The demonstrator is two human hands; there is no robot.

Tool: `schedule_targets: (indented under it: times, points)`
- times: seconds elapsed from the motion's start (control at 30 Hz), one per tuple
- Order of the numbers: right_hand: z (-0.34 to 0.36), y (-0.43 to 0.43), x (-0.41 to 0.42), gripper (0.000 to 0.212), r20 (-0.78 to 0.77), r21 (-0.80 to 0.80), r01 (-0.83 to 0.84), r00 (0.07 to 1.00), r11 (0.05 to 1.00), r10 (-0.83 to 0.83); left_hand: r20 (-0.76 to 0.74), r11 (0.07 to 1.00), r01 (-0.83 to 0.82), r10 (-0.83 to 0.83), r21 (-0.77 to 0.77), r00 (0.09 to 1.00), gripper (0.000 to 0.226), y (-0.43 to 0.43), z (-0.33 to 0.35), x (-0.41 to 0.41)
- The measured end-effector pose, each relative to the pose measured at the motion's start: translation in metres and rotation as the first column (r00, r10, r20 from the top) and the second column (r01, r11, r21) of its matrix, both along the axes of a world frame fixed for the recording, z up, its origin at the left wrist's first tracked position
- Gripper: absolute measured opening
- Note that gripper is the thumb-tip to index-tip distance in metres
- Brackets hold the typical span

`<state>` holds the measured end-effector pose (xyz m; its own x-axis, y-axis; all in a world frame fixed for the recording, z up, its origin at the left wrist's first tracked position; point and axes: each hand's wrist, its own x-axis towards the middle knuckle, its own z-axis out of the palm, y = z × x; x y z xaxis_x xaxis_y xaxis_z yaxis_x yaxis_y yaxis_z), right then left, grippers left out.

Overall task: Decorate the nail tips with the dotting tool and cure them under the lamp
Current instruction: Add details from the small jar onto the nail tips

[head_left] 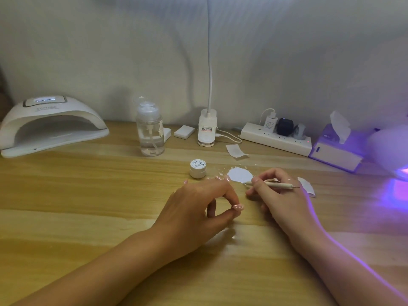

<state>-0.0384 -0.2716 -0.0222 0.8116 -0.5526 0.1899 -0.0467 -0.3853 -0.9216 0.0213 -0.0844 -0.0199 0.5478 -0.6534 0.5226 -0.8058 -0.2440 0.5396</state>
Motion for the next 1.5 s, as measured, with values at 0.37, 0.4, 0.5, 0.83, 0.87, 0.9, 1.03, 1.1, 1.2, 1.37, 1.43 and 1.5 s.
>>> schedule_targets:
  times: [0.37,0.4,0.5,0.83,0.87,0.9,1.03,1.1,1.2,1.37,1.43,1.5]
  points:
    - [-0.001,-0.003,0.001,0.007,0.066,0.012,0.038,0.997,0.999,-0.038,-0.169,0.933,-0.231,0.189,-0.277,0.967,0.016,0.012,0.020,0.024]
    - [-0.001,-0.003,0.002,0.007,0.070,0.020,0.038,0.997,0.999,-0.040,-0.210,0.923,-0.274,0.221,-0.271,0.952,0.017,0.017,0.022,0.030]
    - [-0.002,-0.003,0.002,0.007,0.074,0.040,0.036,0.996,0.999,-0.039,-0.267,0.920,-0.356,0.307,-0.161,0.913,0.015,0.023,0.019,0.039]
    - [-0.003,-0.003,0.002,0.007,0.072,0.023,0.027,0.997,0.999,-0.029,-0.201,0.904,-0.407,0.426,0.132,0.882,0.021,0.021,0.006,0.036]
    - [-0.003,-0.004,0.002,0.007,0.079,0.024,0.027,0.996,0.999,-0.029,-0.205,0.904,-0.402,0.425,0.145,0.882,0.021,0.020,0.006,0.036]
    - [-0.003,-0.004,0.002,0.007,0.085,0.021,0.025,0.996,0.999,-0.027,-0.214,0.906,-0.395,0.420,0.150,0.882,0.021,0.020,0.006,0.037]
    - [-0.001,-0.003,0.001,0.013,0.082,-0.024,0.009,0.997,1.000,-0.007,-0.278,0.931,-0.315,0.356,0.181,0.892,0.020,0.024,0.009,0.041]
    - [-0.001,-0.002,0.001,0.014,0.085,-0.029,0.007,0.996,1.000,-0.005,-0.292,0.933,-0.252,0.324,0.259,0.900,0.024,0.030,0.012,0.047]
    - [-0.001,-0.002,0.001,0.014,0.087,-0.021,0.015,0.996,1.000,-0.013,-0.267,0.939,-0.188,0.268,0.288,0.926,0.023,0.037,0.016,0.057]
    - [-0.001,-0.003,0.000,0.012,0.092,-0.015,0.004,0.996,1.000,-0.003,-0.196,0.981,-0.115,0.145,0.157,0.970,0.018,0.038,0.010,0.059]
    - [-0.001,-0.003,-0.001,0.008,0.092,-0.023,-0.006,0.996,1.000,0.008,-0.230,0.987,-0.109,0.134,0.116,0.964,0.018,0.037,0.007,0.059]
    - [-0.002,-0.003,-0.001,0.007,0.093,-0.030,-0.013,0.996,0.999,0.015,-0.259,0.989,-0.103,0.127,0.105,0.957,0.019,0.037,0.006,0.060]
